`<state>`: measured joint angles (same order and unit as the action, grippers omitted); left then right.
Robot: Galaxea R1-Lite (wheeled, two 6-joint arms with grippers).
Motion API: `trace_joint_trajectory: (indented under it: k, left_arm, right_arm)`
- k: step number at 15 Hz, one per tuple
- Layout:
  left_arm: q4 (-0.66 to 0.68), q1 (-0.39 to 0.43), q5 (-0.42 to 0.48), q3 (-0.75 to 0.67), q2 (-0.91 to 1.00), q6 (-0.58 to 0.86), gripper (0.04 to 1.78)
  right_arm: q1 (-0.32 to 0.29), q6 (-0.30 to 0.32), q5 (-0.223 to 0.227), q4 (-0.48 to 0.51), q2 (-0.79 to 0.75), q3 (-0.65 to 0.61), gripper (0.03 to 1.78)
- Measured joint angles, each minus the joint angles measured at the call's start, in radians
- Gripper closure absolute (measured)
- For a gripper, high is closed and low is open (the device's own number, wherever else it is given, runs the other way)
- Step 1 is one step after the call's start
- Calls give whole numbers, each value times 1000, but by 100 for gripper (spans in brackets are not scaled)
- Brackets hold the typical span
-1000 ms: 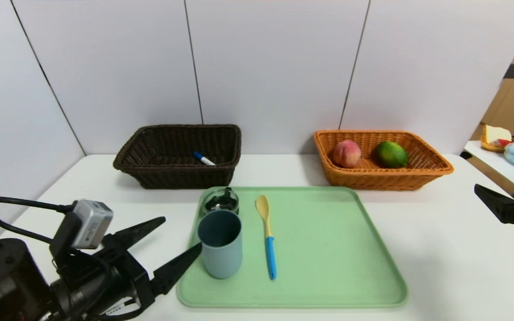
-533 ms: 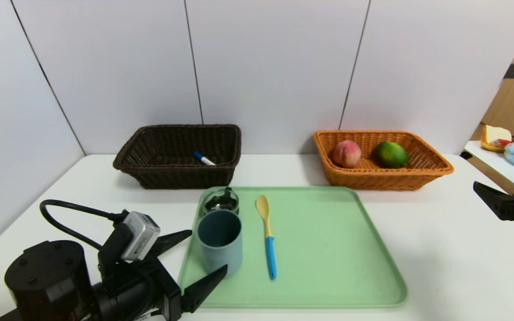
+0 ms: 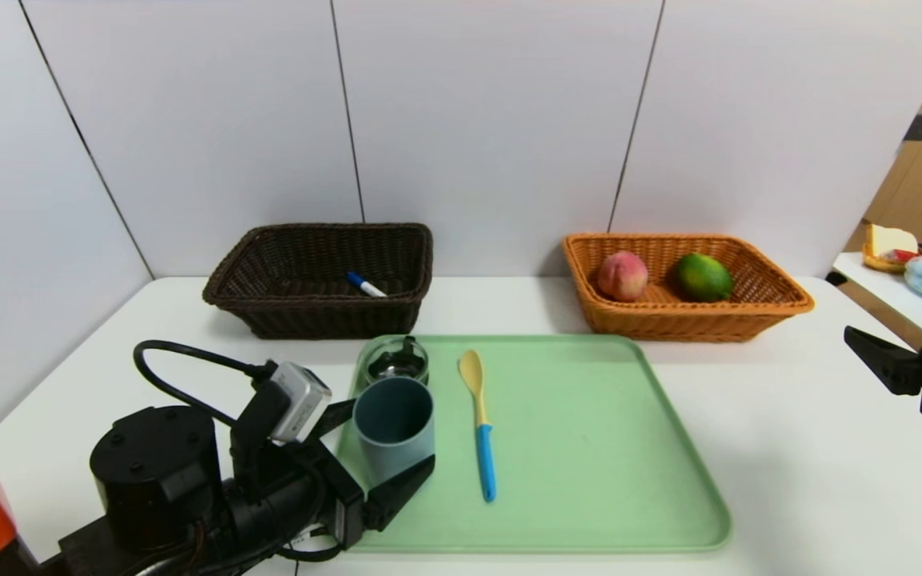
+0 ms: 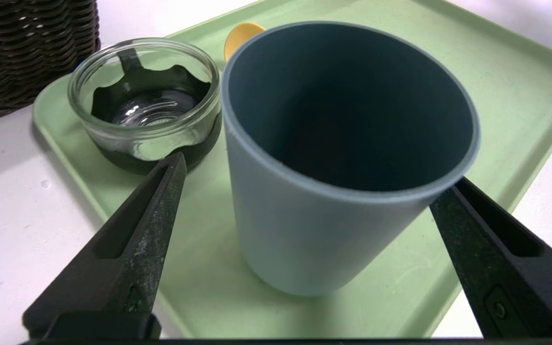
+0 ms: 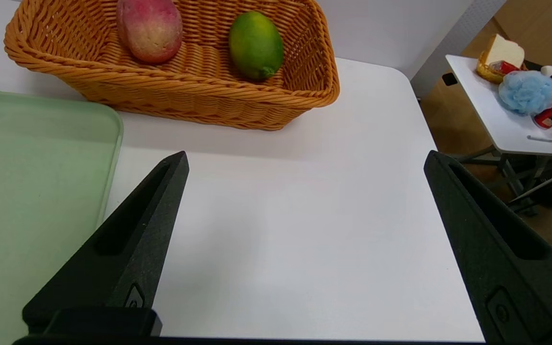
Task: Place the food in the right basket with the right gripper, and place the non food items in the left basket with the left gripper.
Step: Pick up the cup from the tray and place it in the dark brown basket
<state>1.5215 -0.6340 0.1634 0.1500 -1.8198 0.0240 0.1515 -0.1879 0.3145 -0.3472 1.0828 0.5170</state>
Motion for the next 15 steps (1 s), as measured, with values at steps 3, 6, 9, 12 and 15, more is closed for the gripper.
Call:
trace_joint_trajectory:
  k: [3,6,9,12,15]
  left_arm:
    - [0,-23,-3,32,-26,-1,13]
    - [0,-26,-4,40,-44,-15,13]
    - [0,-27,-4,38,-53,-40,13]
    - [0,-27,-5,43,-57,-48,43]
    - [0,-26,-5,41,-57,-49,68]
  right_arm:
    - [0,11,-3,0,8,0,12]
    - [-1,19,-7,0,14,-1,12]
    - [-1,19,-21,0,18,-3,12]
    - [0,18,-22,0,19,-7,12]
    - [0,17,-22,-1,18,-9,12]
